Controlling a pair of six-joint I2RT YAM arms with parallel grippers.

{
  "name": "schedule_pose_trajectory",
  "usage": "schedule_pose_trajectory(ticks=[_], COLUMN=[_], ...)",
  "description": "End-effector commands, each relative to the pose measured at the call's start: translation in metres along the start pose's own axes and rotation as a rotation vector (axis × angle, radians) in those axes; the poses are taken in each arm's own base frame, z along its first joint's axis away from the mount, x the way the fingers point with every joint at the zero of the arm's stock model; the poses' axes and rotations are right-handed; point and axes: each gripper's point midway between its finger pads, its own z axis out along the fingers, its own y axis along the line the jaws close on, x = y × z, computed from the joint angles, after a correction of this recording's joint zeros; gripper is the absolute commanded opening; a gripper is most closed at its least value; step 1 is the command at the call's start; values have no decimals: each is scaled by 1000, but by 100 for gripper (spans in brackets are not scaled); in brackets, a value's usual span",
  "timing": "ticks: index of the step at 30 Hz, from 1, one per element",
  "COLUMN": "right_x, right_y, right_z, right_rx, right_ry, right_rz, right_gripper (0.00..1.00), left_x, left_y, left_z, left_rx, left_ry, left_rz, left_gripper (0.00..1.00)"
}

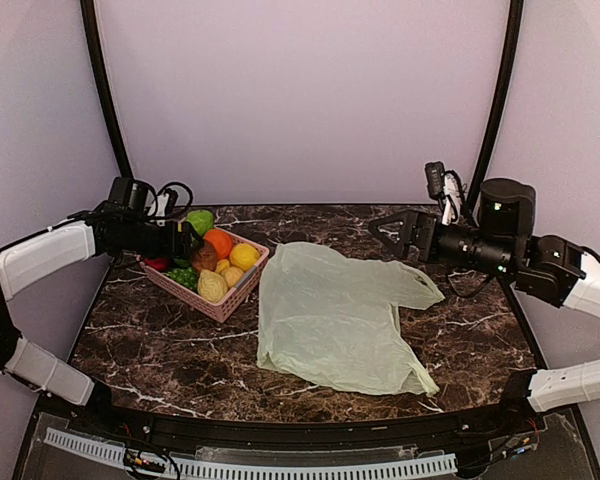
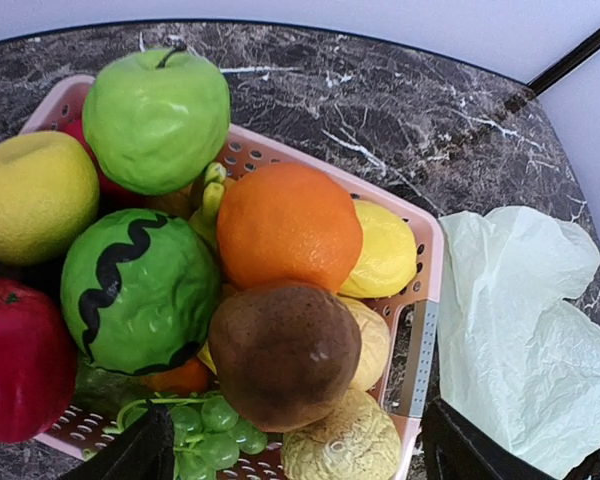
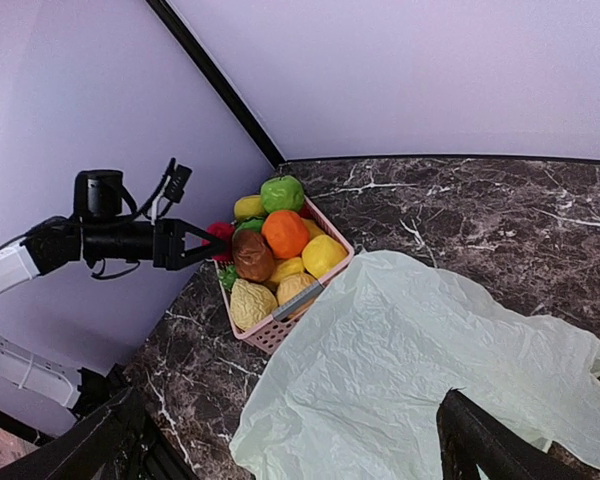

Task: Untie the knot of the plastic bag and take out the fruit
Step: Place the fake fruit in the bin, then reset both arms

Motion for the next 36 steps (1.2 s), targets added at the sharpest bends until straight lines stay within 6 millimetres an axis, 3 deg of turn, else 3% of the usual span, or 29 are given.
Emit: schedule_pose_trajectory(ticks=[1, 6, 11, 18, 23, 24, 26, 31, 34, 35, 36], right_x=[1, 3, 5, 2, -11, -14, -22, -31, -35, -33, -31], right_y=[-18, -72, -135, -217, -253, -257, -271, -285, -287, -290, -292], right_z=[5, 11, 2, -37, -66, -71, -86, -106, -112, -113, -115], right_rx=[83, 209, 308, 476, 568, 591, 662, 743, 768, 777, 788], right_ry=[28, 85, 118, 78, -10, -35, -95, -215, -286, -298, -310], right_rz=[-44, -24, 26, 91, 80, 61, 30, -73, -137, -151, -161], right_gripper=[99, 99, 99, 99, 99, 99, 99, 99, 99, 99, 99], left_x=[-11, -15, -23, -25, -14, -20, -9, -7, 5, 1, 12], left_y=[8, 37, 86, 152, 169, 170, 173, 177, 174, 171, 168], left_z=[-27, -41, -69, -125, -150, -155, -155, -153, -131, -132, -118], left_rx=[-29, -47, -99, -298, -463, -480, -514, -562, -581, -584, -572], left_ry=[-78, -120, -211, -401, -510, -556, -606, -713, -683, -717, -688], left_rz=[11, -56, -162, -284, -259, -219, -190, -150, -95, -73, -41], left_gripper=[85, 86, 86, 88, 95, 98, 99, 99, 99, 99, 99])
